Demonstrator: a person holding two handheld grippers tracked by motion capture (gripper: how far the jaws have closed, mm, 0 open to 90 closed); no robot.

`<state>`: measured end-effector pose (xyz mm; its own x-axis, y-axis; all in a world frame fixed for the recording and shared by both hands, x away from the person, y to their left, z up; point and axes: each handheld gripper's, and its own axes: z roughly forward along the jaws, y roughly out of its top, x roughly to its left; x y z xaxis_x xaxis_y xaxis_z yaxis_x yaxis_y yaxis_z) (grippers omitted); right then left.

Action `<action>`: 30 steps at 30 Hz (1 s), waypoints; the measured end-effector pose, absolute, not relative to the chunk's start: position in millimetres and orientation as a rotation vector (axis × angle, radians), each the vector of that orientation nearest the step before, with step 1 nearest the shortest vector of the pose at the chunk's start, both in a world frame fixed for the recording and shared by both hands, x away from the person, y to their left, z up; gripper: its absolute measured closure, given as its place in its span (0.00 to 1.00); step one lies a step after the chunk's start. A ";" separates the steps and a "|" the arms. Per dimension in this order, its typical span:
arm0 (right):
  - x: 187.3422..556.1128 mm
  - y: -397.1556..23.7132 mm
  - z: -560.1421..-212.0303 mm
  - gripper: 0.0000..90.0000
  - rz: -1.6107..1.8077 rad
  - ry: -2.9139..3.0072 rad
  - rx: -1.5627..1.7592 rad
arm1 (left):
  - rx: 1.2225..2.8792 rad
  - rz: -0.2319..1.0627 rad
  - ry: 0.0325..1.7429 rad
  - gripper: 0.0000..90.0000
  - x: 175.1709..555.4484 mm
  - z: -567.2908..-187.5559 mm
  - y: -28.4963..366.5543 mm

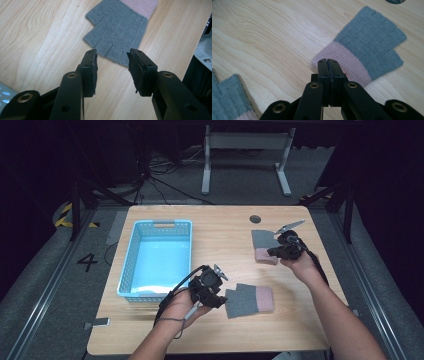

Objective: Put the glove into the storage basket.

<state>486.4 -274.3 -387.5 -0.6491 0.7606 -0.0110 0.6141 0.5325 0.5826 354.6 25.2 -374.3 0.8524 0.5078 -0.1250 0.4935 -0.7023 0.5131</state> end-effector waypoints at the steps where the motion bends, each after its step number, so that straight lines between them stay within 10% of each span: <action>1: 488.1 -272.7 -389.9 0.99 0.793 2.514 1.154 | 2.480 0.033 0.733 0.65 354.8 -374.6 25.3; 30: 514.7 -255.2 -426.5 0.99 0.752 2.556 1.167 | 2.497 0.015 0.728 0.63 356.5 -376.8 24.9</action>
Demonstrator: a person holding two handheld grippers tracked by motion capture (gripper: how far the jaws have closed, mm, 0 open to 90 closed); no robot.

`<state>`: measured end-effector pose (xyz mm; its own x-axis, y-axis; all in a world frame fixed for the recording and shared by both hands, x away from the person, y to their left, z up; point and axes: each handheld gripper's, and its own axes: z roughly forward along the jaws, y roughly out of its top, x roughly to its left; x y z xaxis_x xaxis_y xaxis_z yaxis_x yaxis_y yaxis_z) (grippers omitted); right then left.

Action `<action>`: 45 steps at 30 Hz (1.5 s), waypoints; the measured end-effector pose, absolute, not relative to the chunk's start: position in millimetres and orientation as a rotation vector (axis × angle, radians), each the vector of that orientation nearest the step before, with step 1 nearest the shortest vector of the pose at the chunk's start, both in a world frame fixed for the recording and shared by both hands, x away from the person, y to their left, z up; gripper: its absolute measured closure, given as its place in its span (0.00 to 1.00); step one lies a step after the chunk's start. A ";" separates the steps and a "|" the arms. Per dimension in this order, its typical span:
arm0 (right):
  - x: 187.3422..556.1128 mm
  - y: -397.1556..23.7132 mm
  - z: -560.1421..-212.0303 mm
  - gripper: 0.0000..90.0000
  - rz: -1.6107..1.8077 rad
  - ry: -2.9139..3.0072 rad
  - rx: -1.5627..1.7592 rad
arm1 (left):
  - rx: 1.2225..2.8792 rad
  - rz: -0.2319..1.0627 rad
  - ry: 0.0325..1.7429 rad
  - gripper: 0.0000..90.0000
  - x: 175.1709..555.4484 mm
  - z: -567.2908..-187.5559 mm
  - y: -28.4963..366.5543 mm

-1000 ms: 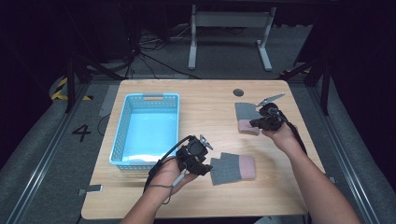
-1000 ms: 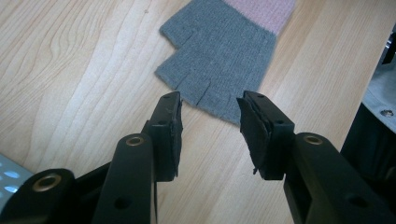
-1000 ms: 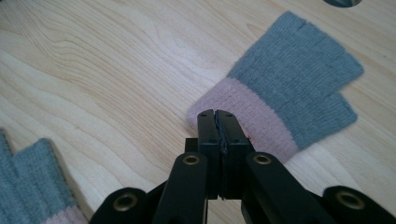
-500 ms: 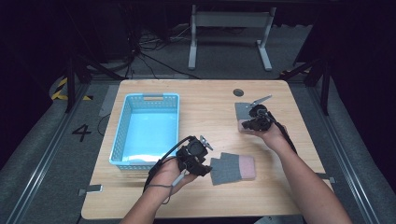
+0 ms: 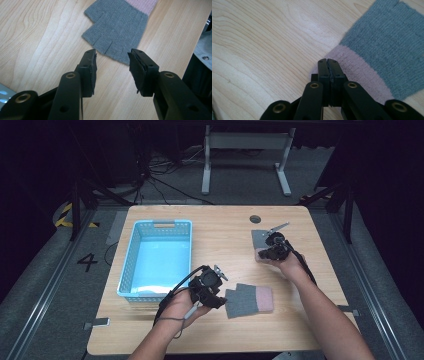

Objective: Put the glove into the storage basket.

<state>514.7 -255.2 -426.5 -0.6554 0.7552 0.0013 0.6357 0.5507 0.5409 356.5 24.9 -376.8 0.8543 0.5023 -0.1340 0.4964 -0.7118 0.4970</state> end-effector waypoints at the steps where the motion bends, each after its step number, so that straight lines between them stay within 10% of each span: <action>1: 514.6 -255.4 -426.6 0.99 0.748 2.557 1.175 | 2.498 0.015 0.730 0.63 356.4 -376.8 24.7; 45: 483.9 -325.3 -399.6 0.93 0.782 2.482 1.277 | 2.505 -0.007 0.697 0.63 361.2 -374.9 14.8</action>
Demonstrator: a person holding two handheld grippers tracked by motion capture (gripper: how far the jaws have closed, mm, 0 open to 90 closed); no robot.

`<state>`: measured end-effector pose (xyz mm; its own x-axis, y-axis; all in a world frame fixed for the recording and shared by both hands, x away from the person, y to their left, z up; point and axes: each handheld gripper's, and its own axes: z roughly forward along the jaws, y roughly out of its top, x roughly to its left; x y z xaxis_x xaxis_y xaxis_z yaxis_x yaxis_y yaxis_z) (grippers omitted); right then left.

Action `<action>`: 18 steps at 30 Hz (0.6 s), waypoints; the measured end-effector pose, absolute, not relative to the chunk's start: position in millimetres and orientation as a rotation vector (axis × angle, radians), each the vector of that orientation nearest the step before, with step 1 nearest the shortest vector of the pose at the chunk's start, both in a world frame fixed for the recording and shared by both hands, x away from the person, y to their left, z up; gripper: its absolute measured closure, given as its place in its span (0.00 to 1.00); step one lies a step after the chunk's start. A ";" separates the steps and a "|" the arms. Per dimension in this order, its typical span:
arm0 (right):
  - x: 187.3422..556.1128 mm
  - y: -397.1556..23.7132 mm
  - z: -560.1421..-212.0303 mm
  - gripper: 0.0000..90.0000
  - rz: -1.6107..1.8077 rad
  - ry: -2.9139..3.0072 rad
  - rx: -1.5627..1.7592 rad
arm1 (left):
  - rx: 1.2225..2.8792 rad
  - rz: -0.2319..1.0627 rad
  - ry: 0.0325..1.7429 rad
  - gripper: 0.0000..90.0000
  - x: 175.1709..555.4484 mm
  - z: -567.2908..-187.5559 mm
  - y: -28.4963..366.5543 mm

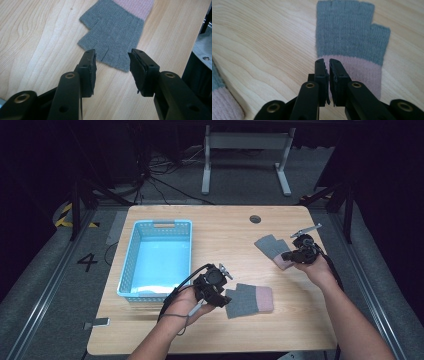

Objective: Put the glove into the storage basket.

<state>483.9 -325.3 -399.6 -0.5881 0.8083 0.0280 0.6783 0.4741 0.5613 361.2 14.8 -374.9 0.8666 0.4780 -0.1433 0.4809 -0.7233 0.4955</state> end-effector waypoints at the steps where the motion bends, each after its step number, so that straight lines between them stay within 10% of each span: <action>1: 484.6 -324.4 -397.4 0.92 0.789 2.477 1.279 | 2.505 -0.007 0.693 0.63 361.2 -374.5 15.2; 18: 516.7 -313.8 -393.2 0.80 0.716 2.477 1.351 | 2.493 0.006 0.719 0.63 358.9 -373.2 22.8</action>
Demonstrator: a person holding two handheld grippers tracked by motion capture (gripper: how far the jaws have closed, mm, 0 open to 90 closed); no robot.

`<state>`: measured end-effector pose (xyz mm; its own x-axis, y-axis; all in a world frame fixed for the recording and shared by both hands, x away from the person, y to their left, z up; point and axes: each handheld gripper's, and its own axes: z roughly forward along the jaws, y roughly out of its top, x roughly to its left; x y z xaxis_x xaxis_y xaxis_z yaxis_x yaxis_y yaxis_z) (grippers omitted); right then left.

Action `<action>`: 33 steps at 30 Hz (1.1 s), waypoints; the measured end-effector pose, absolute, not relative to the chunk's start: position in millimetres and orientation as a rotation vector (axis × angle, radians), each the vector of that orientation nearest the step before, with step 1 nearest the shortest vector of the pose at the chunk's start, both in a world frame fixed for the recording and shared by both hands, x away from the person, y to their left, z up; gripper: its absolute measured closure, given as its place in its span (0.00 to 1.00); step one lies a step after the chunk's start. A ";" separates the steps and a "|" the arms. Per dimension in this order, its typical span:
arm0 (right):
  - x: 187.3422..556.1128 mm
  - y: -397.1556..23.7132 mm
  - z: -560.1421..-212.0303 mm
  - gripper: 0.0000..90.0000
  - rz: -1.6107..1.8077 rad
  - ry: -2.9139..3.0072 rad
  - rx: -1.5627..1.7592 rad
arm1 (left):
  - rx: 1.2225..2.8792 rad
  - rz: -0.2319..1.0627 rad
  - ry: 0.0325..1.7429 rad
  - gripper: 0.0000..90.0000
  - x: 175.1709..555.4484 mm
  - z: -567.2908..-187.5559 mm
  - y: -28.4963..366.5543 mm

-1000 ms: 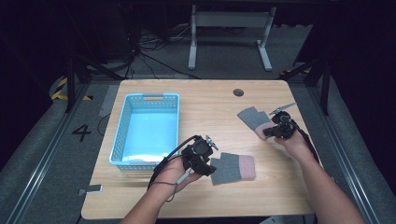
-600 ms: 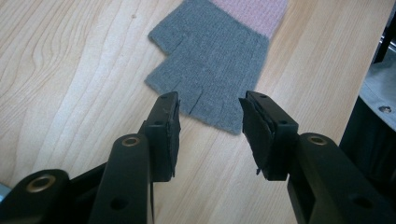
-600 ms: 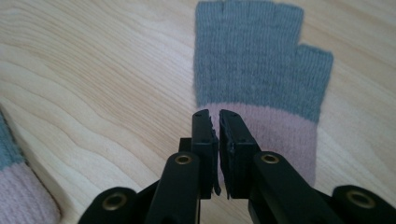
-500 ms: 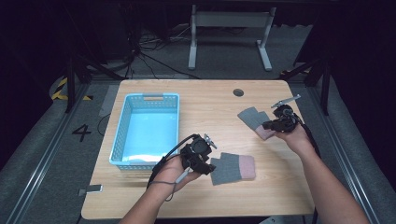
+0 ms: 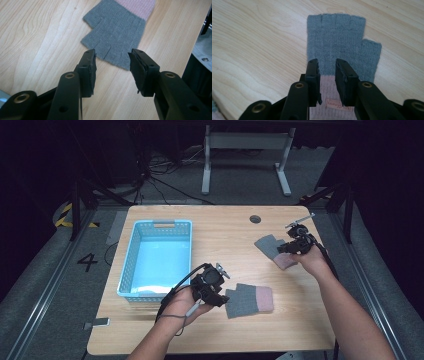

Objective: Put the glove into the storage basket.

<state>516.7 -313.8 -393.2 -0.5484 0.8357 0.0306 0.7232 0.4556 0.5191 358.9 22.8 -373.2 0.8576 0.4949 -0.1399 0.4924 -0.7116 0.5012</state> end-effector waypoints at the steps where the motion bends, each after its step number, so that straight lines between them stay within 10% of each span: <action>1: 519.2 -313.6 -395.0 0.79 0.712 2.477 1.357 | 2.492 0.010 0.723 0.62 358.4 -373.3 23.9; 22: 546.6 -311.6 -426.0 0.64 0.614 2.458 1.491 | 2.475 0.014 0.777 0.62 354.1 -375.2 35.3; 33: 544.9 -307.6 -427.1 0.85 0.561 2.454 1.454 | 2.479 0.011 0.763 0.64 353.6 -374.6 33.2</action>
